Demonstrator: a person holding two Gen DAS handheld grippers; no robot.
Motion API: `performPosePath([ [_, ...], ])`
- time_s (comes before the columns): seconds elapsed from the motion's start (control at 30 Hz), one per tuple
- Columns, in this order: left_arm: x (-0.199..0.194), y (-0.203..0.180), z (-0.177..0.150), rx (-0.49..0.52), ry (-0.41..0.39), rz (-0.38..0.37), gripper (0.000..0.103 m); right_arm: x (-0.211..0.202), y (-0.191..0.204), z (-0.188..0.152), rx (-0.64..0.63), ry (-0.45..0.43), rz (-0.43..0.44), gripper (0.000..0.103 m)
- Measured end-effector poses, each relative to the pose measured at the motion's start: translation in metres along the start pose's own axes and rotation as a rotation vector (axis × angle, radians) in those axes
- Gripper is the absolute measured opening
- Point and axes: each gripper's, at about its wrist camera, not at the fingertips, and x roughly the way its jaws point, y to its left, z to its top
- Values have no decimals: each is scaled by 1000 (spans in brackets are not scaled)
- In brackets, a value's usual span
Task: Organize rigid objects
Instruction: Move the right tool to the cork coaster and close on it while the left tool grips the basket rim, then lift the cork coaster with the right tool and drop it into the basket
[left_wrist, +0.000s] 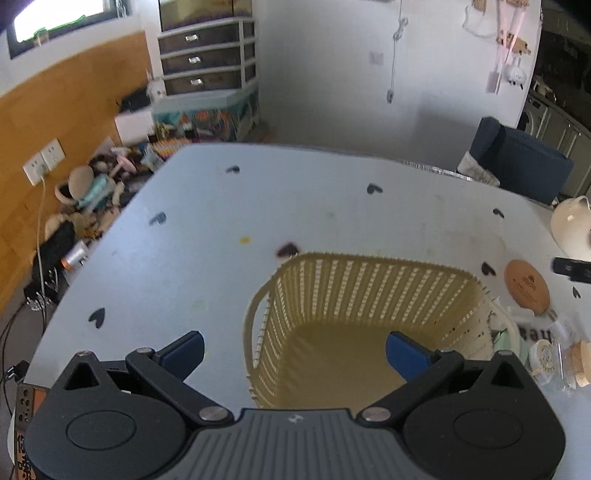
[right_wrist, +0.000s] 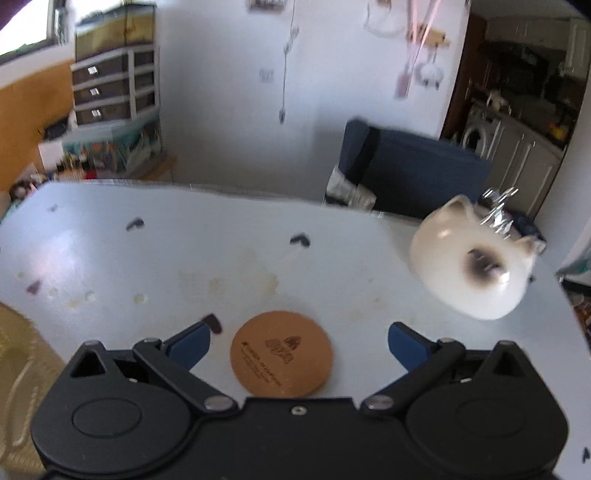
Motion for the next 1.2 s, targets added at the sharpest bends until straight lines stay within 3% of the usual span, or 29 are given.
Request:
performPosePath([
  [0.1,7,4,1,7,9,-24,94,27,6,3,19,52,-1,103],
  [0.27,19,16,4,-32,31,-77,70,58,15,6,28,125,-5,103],
  [0.6,29,36,14,-53,33,-134,33,95,20,2,5,220,-42,103],
  [0.73,32,46,16,-54,33,-146,14,107,23,0,-13,253,-50,103],
  [0.9,33,53,16,-31,31,-168,6,112,18,1,61,268,-36,103],
  [1.03,33,53,15,-4,27,-182,5,109,17,-1,81,255,-29,96],
  [1.1,33,54,14,0,25,-187,5,105,20,-2,70,243,-23,86],
  [1.17,31,55,14,1,14,-185,4,98,26,-2,49,229,-17,64],
  [1.2,30,55,14,3,8,-183,4,94,29,-2,39,223,-16,59],
])
